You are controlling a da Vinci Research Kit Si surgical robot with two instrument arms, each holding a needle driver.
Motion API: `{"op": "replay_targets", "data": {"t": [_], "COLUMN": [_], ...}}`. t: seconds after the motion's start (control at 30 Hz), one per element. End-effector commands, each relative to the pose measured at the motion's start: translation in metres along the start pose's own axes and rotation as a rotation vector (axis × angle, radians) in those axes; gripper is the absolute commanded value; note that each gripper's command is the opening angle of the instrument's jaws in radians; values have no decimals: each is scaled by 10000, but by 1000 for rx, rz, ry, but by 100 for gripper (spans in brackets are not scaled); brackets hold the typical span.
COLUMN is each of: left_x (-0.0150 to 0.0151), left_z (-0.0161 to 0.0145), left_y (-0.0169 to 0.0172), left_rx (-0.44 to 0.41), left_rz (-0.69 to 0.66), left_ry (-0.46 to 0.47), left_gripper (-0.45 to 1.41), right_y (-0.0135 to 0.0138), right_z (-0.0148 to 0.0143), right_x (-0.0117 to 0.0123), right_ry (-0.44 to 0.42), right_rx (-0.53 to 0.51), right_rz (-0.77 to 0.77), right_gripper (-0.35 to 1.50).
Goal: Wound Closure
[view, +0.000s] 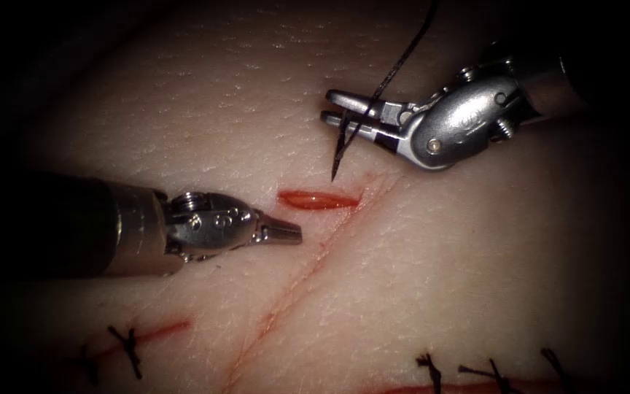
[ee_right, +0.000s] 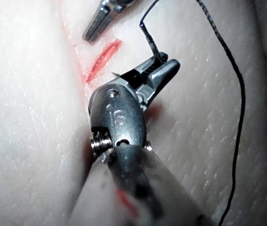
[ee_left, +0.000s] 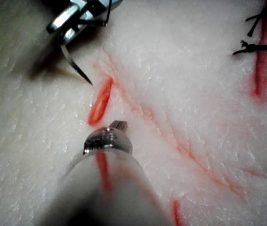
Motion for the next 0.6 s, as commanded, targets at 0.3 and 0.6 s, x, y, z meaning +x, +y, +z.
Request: {"op": "replay_targets", "data": {"t": [0.3, 0.6], "left_x": [0, -1], "left_z": [10, 10], "left_y": [0, 3], "left_rx": [0, 0], "left_rz": [0, 1], "left_ry": [1, 0], "left_gripper": [-5, -10], "right_y": [-6, -6], "right_z": [19, 17], "right_x": [-9, -17], "right_ry": [2, 2], "right_rx": [-7, -6], "right_rz": [-14, -27], "right_gripper": [-35, -35]}}
